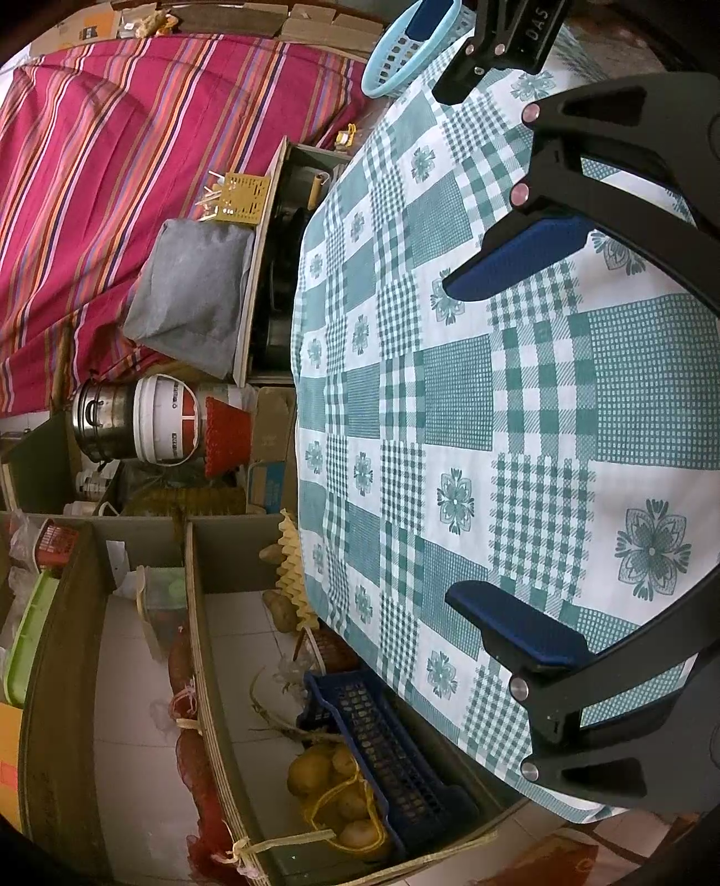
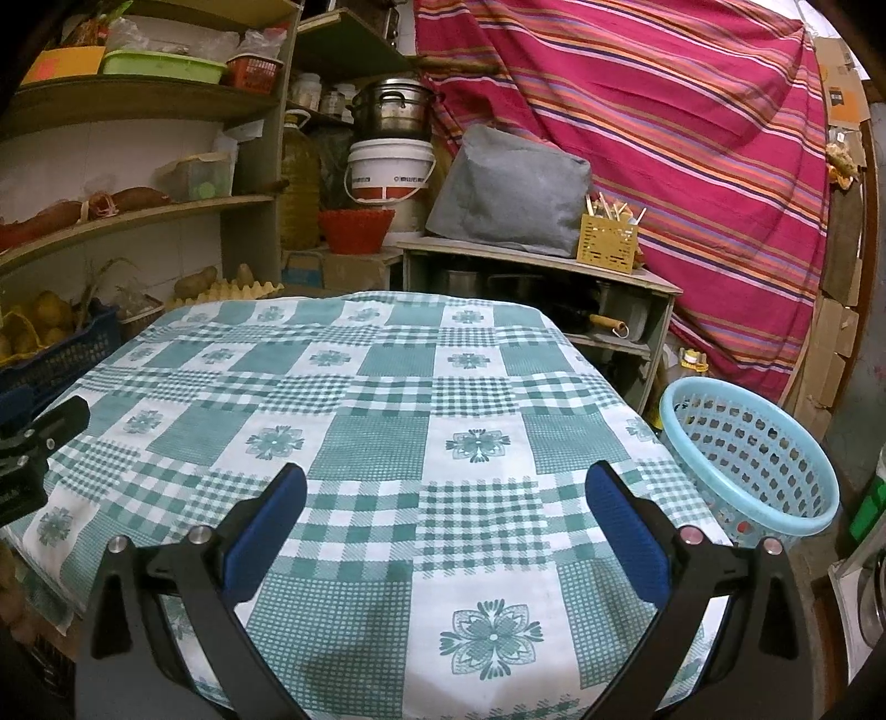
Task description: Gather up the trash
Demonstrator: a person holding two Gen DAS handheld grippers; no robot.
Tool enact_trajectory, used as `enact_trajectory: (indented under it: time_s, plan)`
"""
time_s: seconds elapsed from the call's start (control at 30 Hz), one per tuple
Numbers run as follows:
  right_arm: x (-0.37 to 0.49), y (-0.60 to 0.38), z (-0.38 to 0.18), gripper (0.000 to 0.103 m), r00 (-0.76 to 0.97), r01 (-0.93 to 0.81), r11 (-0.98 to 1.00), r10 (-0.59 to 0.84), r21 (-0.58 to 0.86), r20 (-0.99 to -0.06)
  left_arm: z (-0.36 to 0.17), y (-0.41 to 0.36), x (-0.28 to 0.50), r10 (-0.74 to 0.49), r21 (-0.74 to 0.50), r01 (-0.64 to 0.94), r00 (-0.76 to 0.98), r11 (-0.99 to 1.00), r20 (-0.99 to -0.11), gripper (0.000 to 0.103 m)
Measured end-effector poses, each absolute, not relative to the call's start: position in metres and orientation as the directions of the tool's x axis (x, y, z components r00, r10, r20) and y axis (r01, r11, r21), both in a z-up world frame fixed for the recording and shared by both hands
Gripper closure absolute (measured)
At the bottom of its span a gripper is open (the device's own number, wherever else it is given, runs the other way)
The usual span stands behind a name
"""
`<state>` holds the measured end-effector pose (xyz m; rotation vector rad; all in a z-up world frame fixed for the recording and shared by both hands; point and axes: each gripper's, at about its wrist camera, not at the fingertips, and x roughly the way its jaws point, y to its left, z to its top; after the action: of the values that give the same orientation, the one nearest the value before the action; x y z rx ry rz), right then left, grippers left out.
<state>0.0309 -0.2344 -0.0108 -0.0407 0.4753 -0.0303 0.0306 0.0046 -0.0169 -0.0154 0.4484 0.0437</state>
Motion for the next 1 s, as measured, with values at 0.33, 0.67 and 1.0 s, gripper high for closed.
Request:
enact_trajectory:
  time_s: [0.33,0.67,1.0]
  plan:
    - [0.0324,-0.2368,-0.0104,0.005,0.891,0.023,0.999,-0.042,-0.048,-0.453,-0.0181,0.0036,0.0316,0.045,0.010,-0.045,0.898,0.999,-0.438,0.005]
    - [0.0323,-0.2381,-0.0095,0.005,0.891,0.024,0.999,-0.042,-0.047,-0.452,-0.0171,0.0030,0.0312,0.042,0.014,-0.039,0.901,0.999,-0.431,0.005]
    - [0.0323,-0.2377,-0.0095,0.005,0.892,0.026,0.998,-0.045,-0.050,-0.449,-0.0157,0.0017,0.0305,0.039,0.014,-0.036,0.904,0.999,-0.427,0.005]
